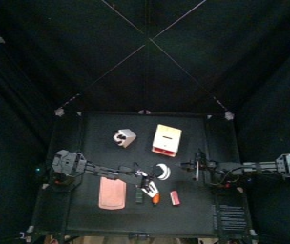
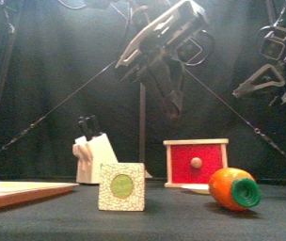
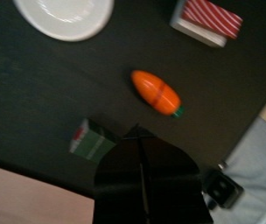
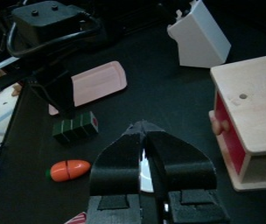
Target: Grab carrot
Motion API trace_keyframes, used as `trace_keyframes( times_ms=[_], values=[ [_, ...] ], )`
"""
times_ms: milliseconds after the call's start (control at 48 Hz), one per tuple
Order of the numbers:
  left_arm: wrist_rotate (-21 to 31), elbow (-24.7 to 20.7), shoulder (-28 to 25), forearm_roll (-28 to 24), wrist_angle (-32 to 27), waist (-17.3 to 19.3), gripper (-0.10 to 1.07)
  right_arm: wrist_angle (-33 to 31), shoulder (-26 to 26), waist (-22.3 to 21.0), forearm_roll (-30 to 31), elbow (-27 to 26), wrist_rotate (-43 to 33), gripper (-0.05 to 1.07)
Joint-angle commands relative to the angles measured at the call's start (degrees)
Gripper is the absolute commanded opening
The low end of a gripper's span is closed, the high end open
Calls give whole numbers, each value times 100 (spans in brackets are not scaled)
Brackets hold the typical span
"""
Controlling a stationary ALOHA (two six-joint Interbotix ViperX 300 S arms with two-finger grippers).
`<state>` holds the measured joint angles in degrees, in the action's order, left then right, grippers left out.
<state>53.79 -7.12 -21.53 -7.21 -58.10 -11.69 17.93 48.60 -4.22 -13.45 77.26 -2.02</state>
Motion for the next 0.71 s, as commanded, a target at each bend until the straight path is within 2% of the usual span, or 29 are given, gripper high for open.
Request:
trace_keyframes(
  times_ms=[0, 438, 542, 688],
  values=[
    [149, -281, 9, -62, 18, -88, 16, -26, -18, -9, -9, -53, 0, 3],
    [782, -299, -466, 18, 835, -79, 82, -475, -18, -123, -18, -44, 9, 3],
    [1002, -308, -562, 70, 949, -79, 89, -510, -18, -193, -18, -26, 0, 3],
    [1213, -272, -686, 70, 1028, -70, 91, -519, -18, -255, -18, -18, 0, 3]
  ],
)
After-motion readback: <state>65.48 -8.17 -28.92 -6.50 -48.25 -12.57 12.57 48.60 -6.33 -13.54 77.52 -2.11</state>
